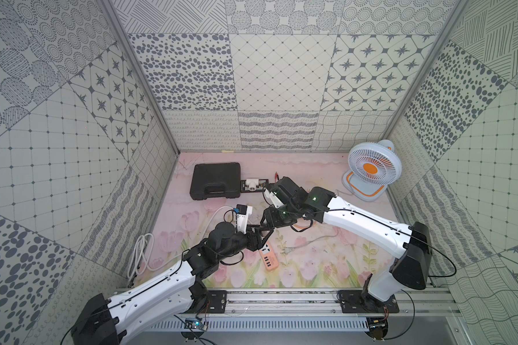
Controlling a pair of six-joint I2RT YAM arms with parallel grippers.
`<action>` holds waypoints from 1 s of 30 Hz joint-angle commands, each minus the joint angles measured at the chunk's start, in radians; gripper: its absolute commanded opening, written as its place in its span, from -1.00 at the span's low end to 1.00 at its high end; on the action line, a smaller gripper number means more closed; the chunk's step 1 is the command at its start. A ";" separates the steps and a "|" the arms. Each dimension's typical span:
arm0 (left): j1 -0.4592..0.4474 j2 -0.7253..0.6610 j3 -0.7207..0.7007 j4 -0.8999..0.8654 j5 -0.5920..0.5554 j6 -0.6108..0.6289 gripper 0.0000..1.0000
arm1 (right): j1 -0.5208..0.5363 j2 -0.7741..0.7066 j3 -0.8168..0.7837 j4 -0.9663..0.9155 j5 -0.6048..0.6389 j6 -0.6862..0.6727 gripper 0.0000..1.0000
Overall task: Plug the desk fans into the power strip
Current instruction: Pick up the plug from the center of the board.
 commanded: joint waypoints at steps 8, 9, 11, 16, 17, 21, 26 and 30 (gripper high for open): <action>-0.004 0.043 0.056 0.093 -0.028 0.098 -1.00 | -0.005 -0.021 -0.062 0.019 -0.004 0.002 -0.39; -0.004 0.046 0.058 0.090 -0.030 0.102 -1.00 | -0.008 -0.024 -0.065 0.018 -0.002 0.003 -0.45; -0.004 0.051 0.060 0.092 -0.035 0.104 -1.00 | -0.015 -0.028 -0.069 0.020 -0.005 0.005 -0.62; -0.004 0.054 0.062 0.085 -0.049 0.117 -0.35 | -0.048 -0.042 -0.084 0.043 -0.054 0.011 -1.00; -0.004 0.051 0.059 0.084 -0.056 0.119 0.02 | -0.058 -0.049 -0.090 0.052 -0.072 0.014 -1.00; -0.004 0.033 0.047 0.083 -0.058 0.123 0.75 | -0.100 -0.084 -0.106 0.068 -0.141 0.014 -1.00; -0.006 -0.010 0.047 0.067 -0.006 0.152 0.97 | -0.182 -0.157 -0.160 0.099 -0.277 0.012 -1.00; -0.016 0.003 0.078 0.039 0.088 0.199 0.97 | -0.228 -0.218 -0.207 0.114 -0.388 0.008 -1.00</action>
